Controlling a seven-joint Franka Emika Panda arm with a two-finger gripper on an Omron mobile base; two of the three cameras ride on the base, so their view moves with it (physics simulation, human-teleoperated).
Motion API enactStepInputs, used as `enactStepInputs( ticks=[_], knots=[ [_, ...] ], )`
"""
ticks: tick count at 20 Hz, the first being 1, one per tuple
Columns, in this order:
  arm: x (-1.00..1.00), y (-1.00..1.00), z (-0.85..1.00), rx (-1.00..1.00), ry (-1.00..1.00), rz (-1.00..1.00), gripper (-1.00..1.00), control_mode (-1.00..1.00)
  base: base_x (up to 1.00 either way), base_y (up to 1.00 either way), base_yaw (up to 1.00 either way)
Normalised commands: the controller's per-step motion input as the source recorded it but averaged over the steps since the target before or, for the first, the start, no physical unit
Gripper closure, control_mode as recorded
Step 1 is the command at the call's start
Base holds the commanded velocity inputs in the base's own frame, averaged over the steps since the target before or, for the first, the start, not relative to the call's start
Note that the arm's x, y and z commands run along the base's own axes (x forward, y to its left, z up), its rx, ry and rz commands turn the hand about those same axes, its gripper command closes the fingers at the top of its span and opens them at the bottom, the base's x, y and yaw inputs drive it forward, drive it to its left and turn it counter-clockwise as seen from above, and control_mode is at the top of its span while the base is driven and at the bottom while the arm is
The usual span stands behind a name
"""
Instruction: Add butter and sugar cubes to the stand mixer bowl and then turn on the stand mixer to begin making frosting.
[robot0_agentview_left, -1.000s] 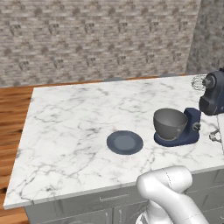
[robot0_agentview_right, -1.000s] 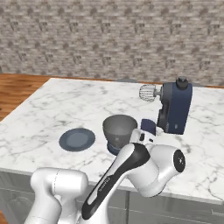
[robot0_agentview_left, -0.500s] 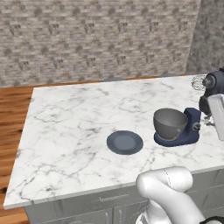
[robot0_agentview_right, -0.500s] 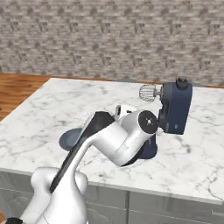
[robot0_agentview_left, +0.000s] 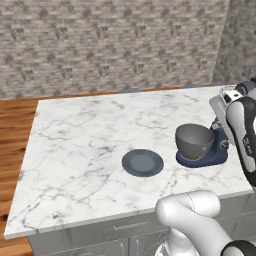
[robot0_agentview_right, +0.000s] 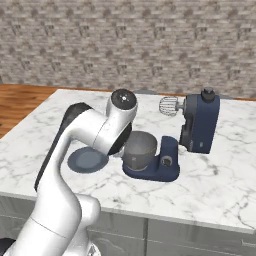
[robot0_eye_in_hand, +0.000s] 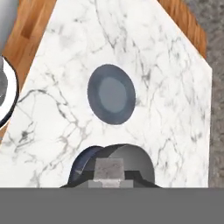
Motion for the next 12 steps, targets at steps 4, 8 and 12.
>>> enactStepInputs(
  ticks=[4, 8, 12],
  knots=[
    [0.58, 0.20, -0.05, -0.22, 0.06, 0.00, 1.00, -1.00, 0.00, 0.00, 0.00],
    [0.49, -0.02, -0.16, -0.20, 0.10, 0.04, 1.00, -1.00, 0.00, 0.00, 0.00],
    [0.31, -0.14, -0.25, -0.18, 0.11, 0.04, 1.00, -1.00, 0.00, 0.00, 0.00]
  ],
)
